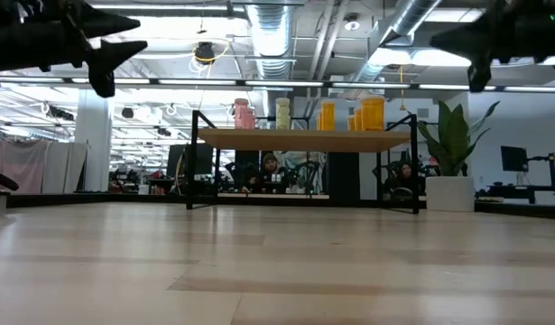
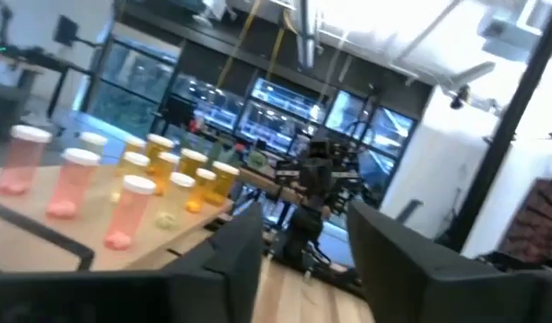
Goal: Pick and place medicine bottles onto shelf by color
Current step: Return to Home Position
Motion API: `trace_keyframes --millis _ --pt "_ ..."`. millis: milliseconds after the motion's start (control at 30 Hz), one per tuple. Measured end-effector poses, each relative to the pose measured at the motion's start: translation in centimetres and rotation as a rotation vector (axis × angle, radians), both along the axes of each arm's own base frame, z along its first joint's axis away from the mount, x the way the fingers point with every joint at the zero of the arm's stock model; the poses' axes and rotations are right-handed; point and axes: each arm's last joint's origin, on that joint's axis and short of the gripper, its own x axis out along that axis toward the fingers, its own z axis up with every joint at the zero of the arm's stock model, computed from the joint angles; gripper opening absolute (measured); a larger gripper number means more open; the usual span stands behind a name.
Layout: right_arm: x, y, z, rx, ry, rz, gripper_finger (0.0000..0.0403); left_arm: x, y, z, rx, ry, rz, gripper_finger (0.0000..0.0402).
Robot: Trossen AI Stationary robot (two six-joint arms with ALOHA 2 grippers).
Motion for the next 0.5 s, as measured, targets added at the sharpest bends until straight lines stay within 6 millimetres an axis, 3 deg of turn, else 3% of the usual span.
trace_keyframes --millis 300,500 --pt "-0.8 0.1 -3.7 0.051 0.009 0.006 0.0003 0.2 -0.3 -0.6 0.050 0.074 -0.106 0.0013" --pt "-0.3 0.0 -5.6 0.058 0.079 0.010 0.0002 0.4 -0.2 -1.7 0.024 0.115 -0.111 0.0003"
